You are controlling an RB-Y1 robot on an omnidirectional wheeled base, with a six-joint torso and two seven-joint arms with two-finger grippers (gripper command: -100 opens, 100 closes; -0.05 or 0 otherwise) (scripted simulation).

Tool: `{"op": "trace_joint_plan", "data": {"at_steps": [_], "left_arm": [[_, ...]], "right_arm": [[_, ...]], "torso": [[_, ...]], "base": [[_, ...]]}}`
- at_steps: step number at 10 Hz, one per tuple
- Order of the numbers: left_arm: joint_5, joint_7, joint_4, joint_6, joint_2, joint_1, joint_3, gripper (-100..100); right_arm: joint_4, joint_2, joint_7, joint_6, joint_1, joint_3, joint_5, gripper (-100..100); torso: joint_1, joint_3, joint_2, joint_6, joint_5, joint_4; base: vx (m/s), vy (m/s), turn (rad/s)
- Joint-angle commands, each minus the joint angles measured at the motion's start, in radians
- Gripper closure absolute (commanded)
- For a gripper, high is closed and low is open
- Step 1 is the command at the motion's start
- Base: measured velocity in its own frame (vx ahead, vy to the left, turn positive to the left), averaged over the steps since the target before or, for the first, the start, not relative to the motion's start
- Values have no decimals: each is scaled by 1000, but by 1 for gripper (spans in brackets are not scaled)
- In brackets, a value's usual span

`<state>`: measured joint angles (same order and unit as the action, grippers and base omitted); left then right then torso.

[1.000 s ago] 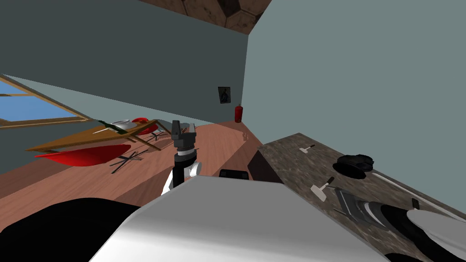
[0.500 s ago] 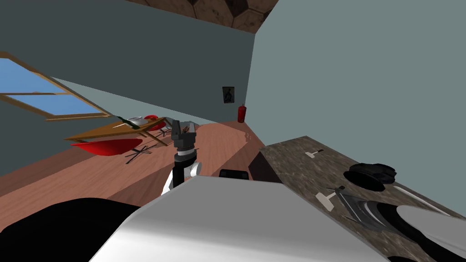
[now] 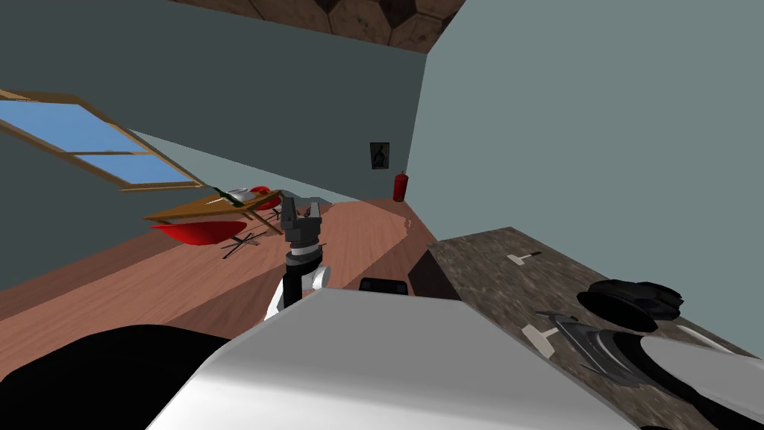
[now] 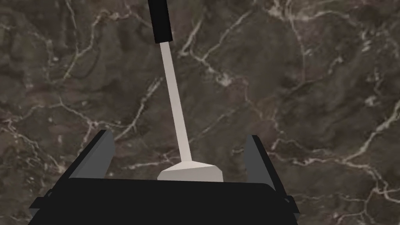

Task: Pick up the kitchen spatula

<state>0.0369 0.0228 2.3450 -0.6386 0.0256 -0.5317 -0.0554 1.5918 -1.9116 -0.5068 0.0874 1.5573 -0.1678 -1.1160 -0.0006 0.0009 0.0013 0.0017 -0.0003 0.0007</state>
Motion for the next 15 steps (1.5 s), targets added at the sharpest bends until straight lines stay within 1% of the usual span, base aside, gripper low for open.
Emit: {"op": "trace_joint_plan", "data": {"at_steps": [1,2,4,5,6,7,12,13,15], "left_arm": [[0,0,0,0,0,0,0,0],[0,0,0,0,0,0,0,0],[0,0,0,0,0,0,0,0],[0,0,0,0,0,0,0,0],[0,0,0,0,0,0,0,0],[0,0,0,0,0,0,0,0],[0,0,0,0,0,0,0,0],[0,0,0,0,0,0,0,0],[0,0,0,0,0,0,0,0]], "right_arm": [[-1,-36,-26,-29,8,33,-20,-100],[0,-61,-45,-52,20,55,-45,-100],[0,-61,-45,-52,20,55,-45,-100],[-1,-58,-50,-50,30,40,-42,-100],[0,-59,-50,-51,27,45,-43,0],[5,-76,-43,-79,51,45,-38,-100],[35,-163,-9,-222,169,50,-16,-100],[35,-163,-9,-222,169,50,-16,-100],[47,-198,5,-279,216,52,-7,-100]], "torso": [[0,0,0,0,0,0],[0,0,0,0,0,0],[0,0,0,1,0,0],[1,0,0,1,0,0],[1,0,0,1,0,0],[1,0,0,1,0,0],[-1,-3,-5,0,0,-1],[-1,-3,-5,1,0,-1],[0,-2,-3,1,0,-1]], "base": [[-18,-23,133],[-22,-25,203],[-11,-14,10],[0,0,0],[0,0,0],[15,-14,-34],[58,-29,-44],[34,-22,-12],[36,-19,-39]]}}
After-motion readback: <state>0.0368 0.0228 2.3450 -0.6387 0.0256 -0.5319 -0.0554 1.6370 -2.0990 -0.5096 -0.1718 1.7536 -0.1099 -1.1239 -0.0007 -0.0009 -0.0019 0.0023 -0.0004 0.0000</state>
